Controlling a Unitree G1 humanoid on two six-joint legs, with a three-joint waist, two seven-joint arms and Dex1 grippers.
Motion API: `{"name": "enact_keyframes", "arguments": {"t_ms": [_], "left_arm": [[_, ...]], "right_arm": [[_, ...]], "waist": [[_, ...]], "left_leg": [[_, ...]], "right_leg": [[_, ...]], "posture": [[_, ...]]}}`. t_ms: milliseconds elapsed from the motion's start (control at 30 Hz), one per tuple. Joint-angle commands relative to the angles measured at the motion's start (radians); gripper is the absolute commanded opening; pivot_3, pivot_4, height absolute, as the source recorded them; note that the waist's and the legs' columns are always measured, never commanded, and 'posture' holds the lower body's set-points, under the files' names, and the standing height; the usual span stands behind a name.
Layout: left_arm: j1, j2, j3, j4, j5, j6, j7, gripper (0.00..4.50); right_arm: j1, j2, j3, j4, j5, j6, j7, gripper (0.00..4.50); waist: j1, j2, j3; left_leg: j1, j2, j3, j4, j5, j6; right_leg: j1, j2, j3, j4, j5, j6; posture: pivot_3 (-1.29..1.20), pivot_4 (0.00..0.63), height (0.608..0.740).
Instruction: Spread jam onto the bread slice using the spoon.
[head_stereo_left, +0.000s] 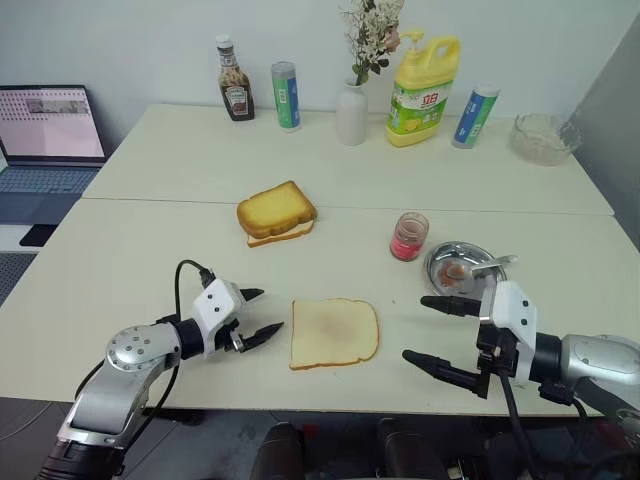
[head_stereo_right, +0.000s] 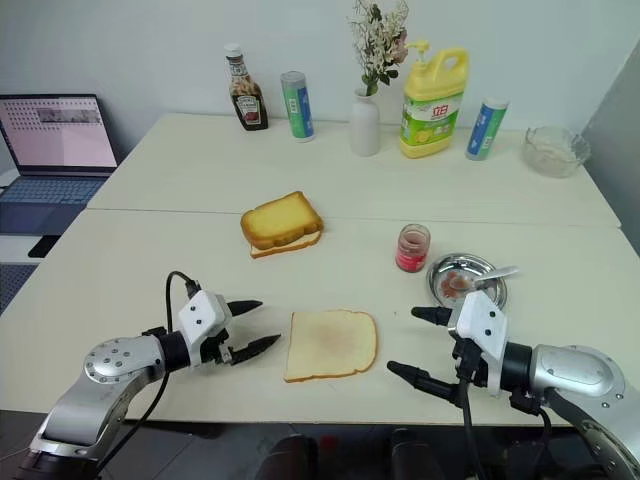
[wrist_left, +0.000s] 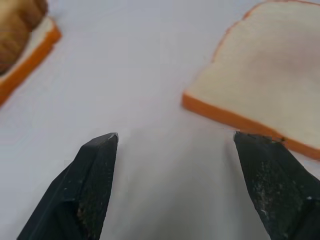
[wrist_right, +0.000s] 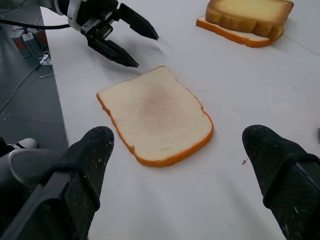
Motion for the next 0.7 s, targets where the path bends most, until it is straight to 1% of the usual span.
{"name": "enact_keyframes", "arguments": {"t_ms": [33,133,167,233,400,467,567,600,700], "left_arm": [[-0.046,-0.014,0.046,-0.014,-0.013,-0.059,0.009,3.86],[-0.096,0.008,0.031,-0.048,-0.046,-0.041,-0.054,4.42],[-0.113,0.019,0.012,-0.066,-0.049,-0.041,-0.085,4.48],[-0.147,0.032,-0.02,-0.098,-0.048,-0.051,-0.133,4.48],[-0.308,0.035,-0.107,-0.228,-0.142,0.108,-0.23,4.48],[-0.345,0.031,-0.128,-0.246,-0.146,0.136,-0.242,4.48],[-0.4,0.012,-0.157,-0.258,-0.137,0.158,-0.237,4.48],[-0.428,-0.001,-0.169,-0.254,-0.123,0.155,-0.228,4.48],[-0.492,-0.022,-0.204,-0.235,-0.084,0.155,-0.217,4.48]], "right_arm": [[-0.024,0.043,-0.055,-0.004,0.062,0.016,-0.051,4.5],[-0.016,0.096,-0.17,0.03,0.149,0.059,-0.13,4.5],[-0.002,0.109,-0.204,0.036,0.163,0.063,-0.146,4.5],[0.02,0.131,-0.262,0.041,0.195,0.071,-0.18,4.5],[0.085,0.239,-0.481,0.118,0.3,0.074,-0.341,4.5],[0.097,0.263,-0.504,0.148,0.305,0.078,-0.381,4.5],[0.079,0.29,-0.483,0.215,0.252,0.072,-0.45,4.5],[0.057,0.305,-0.474,0.255,0.242,0.071,-0.479,4.5],[-0.024,0.333,-0.45,0.374,0.257,0.076,-0.489,4.5]], "waist": [[0.0,0.0,0.0],[0.001,0.0,0.0],[0.002,0.0,0.0],[0.002,0.0,0.0],[0.006,0.0,0.0],[0.005,0.0,0.0],[-0.008,0.002,-0.001],[-0.01,0.002,0.0],[-0.01,0.002,0.0]], "left_leg": [[0.0,0.0,0.0,0.0,0.0,0.0],[0.0,0.0,-0.001,0.0,0.0,0.0],[-0.001,0.0,-0.001,0.0,0.0,0.0],[0.0,0.0,0.0,0.0,0.0,0.0],[-0.001,0.0,0.0,0.0,0.0,0.0],[-0.001,-0.001,0.0,0.0,0.0,0.0],[0.0,0.0,0.001,0.0,0.0,0.0],[0.001,0.0,0.001,0.0,0.0,0.0],[0.002,0.0,0.001,0.0,0.0,0.0]], "right_leg": [[0.0,0.0,0.0,0.0,0.0,0.0],[0.0,0.0,0.0,0.0,0.0,0.0],[0.0,0.0,0.0,0.0,0.0,0.0],[0.0,0.0,0.0,0.0,0.0,0.0],[0.0,0.001,0.0,0.0,0.0,0.001],[0.001,0.001,0.0,0.0,0.0,0.001],[0.0,0.001,0.001,0.001,0.0,0.001],[0.0,0.002,0.002,0.001,0.0,0.001],[0.0,0.004,0.002,0.002,0.001,0.001]], "posture": [[0.0,0.15,0.74],[0.0,0.15,0.74],[0.0,0.15,0.74],[0.0,0.15,0.74],[0.0,0.15,0.74],[0.0,0.15,0.74],[0.0,0.15,0.74],[0.0,0.15,0.74],[0.0,0.15,0.74]]}}
